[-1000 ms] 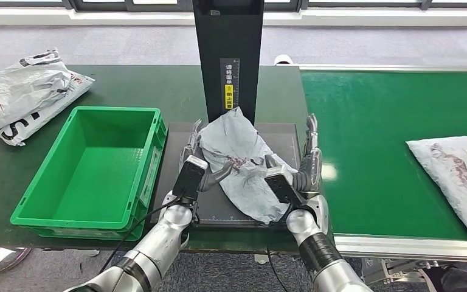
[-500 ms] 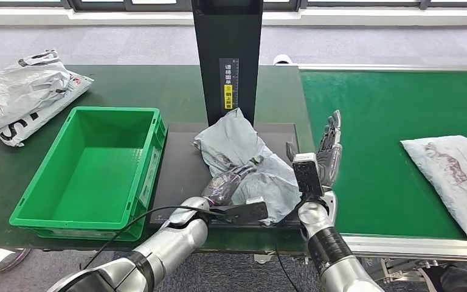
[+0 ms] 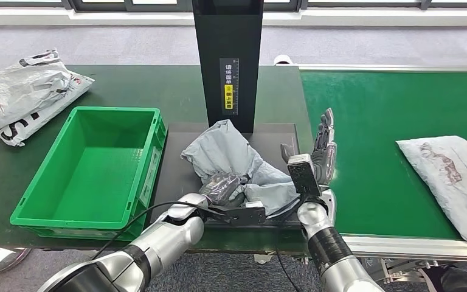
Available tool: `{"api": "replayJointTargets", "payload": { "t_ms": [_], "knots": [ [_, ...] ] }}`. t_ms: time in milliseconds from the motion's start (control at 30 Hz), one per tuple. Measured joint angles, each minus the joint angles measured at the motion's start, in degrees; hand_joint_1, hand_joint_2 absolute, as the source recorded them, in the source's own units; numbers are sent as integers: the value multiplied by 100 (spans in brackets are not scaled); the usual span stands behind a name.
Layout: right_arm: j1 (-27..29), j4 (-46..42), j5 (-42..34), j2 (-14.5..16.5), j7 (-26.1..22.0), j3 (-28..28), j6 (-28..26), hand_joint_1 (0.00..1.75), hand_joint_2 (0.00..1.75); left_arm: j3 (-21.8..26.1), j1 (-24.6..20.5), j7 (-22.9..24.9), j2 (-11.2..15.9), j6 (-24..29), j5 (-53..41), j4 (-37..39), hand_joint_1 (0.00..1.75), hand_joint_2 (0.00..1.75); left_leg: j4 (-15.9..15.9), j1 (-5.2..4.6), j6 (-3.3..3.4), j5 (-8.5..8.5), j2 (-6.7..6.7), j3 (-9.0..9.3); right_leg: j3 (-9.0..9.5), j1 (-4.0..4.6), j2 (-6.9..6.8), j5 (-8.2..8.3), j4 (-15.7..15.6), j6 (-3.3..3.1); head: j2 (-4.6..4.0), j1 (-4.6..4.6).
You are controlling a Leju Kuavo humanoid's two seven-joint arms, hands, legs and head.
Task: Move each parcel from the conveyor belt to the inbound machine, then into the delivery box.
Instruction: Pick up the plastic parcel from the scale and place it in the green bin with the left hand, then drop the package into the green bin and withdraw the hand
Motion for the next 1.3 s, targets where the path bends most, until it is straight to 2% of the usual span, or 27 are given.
{"api": "replayJointTargets", "payload": {
  "t_ms": [67,233,333,433,500,567,633,667,700,767,833,867,933,1067,1300],
  "knots": [
    [34,-20,2,-1,32,-1,-17,0,175,206,13,-194,16,359,165,-43,175,175,0,0,0,0,0,0,-1,0,0,0,0,-1,0,1],
    [215,-182,-8,-7,66,0,-64,0,175,1067,-16,-737,194,1964,394,-646,175,175,0,1,-2,2,2,0,-4,1,2,1,5,-2,0,0],
    [274,-241,-29,-18,67,-1,-81,0,175,1521,-59,-743,341,2120,288,-1161,175,175,0,1,-3,2,1,0,-5,1,1,1,6,-2,0,0],
    [292,-274,-37,-22,64,0,-89,0,175,1776,-45,-739,402,2131,122,-1483,175,175,0,1,-3,3,0,-1,-4,1,0,1,7,-2,0,0],
    [293,-283,-51,-23,57,0,-85,0,175,2012,6,-788,414,2207,-434,-1777,175,175,0,0,-3,3,1,-2,-5,0,2,1,8,-2,0,0],
    [290,-282,-86,-27,41,-1,-70,0,175,2480,61,-788,408,2272,-1482,-2240,175,175,0,0,-3,3,4,-4,-6,0,4,1,8,-2,0,1],
    [284,-278,-131,-28,18,-1,-61,0,175,3078,73,-467,411,2302,-2684,-2794,175,175,0,0,-3,2,8,-4,-8,0,10,1,8,-3,0,1],
    [280,-275,-149,-29,9,-1,-68,0,175,3338,71,-101,456,2310,-3233,-3049,175,175,-1,0,-4,2,11,-2,-8,0,14,1,8,-3,0,0],
    [277,-273,-161,-30,4,-1,-81,0,175,3514,66,430,542,2314,-3672,-3253,175,175,-1,0,-5,1,15,0,-9,0,18,1,8,-3,0,0],
    [277,-273,-160,-34,22,-1,-112,0,175,3542,18,1904,902,2319,-4122,-3422,175,175,-3,0,-10,0,25,7,-13,3,26,2,10,-12,0,1],
    [310,-299,-136,-51,64,-1,-125,0,175,3248,-79,3296,1415,2322,-4189,-3272,175,175,-5,1,-24,2,37,10,-20,10,33,5,11,-26,0,1],
    [341,-330,-121,-66,87,-1,-128,0,175,3094,-122,3695,1650,2322,-4190,-3116,175,175,-6,3,-31,4,38,10,-22,15,34,6,12,-32,0,-1],
    [417,-412,-82,-100,125,-1,-133,0,175,2893,-158,3984,2017,2320,-4190,-2788,175,175,-7,8,-41,10,31,7,-23,25,28,4,14,-39,0,-1],
    [518,-527,42,-122,137,-32,-127,0,175,2748,-188,4000,2391,2317,-4190,-2218,175,175,-7,22,-45,12,30,2,-25,24,27,4,16,-43,0,2],
    [641,-687,111,-138,172,-63,-125,0,175,2641,-244,4033,2645,2175,-4192,-1591,175,175,-6,20,-43,8,29,0,-27,23,27,5,11,-42,0,1]
  ]
}}
